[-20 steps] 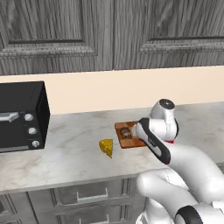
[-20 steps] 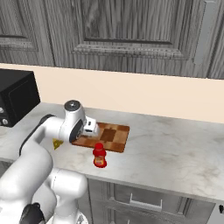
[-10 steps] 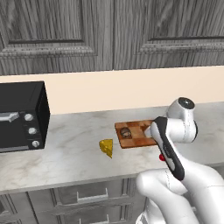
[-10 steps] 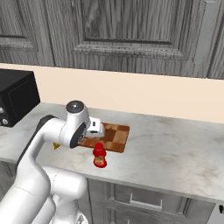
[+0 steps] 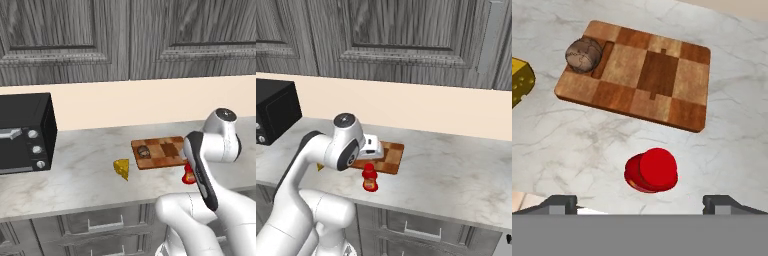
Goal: Retrieve the reheated potato from the microwave, then place the potato, cheese, and condiment on the cutting board.
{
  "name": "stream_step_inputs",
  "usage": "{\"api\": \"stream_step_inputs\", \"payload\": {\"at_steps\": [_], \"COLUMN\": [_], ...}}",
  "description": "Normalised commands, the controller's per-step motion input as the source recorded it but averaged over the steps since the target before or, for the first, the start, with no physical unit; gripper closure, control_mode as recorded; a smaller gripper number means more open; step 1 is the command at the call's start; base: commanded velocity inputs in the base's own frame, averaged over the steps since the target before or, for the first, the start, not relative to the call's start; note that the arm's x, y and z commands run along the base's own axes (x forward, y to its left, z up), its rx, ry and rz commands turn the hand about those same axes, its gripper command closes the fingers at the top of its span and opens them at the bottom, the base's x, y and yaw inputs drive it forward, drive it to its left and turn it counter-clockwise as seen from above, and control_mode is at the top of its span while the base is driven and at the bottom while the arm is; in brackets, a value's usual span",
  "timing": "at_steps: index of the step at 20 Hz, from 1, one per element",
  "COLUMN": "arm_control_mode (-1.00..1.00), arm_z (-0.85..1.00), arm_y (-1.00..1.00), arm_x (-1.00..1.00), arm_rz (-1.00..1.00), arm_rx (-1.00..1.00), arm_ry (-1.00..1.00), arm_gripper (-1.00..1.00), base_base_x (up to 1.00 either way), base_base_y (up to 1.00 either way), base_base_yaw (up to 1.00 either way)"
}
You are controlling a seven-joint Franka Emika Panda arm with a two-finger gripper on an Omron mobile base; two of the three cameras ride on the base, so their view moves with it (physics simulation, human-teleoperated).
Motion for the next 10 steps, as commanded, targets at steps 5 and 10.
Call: {"api": "stream_step_inputs", "payload": {"at_steps": [5, 10], "arm_control_mode": [-1.0, -1.0], "arm_z": [0.0, -0.06], "arm_y": [-0.17, -0.04], "arm_x": [-0.09, -0.02], "arm_rz": [0.0, 0.0], "arm_rx": [-0.04, 0.0], "arm_ry": [0.08, 0.02], "arm_gripper": [-1.0, -1.0], "base_base_x": [0.0, 0.0], "base_base_y": [0.0, 0.0], "base_base_yaw": [0.0, 0.0]}}
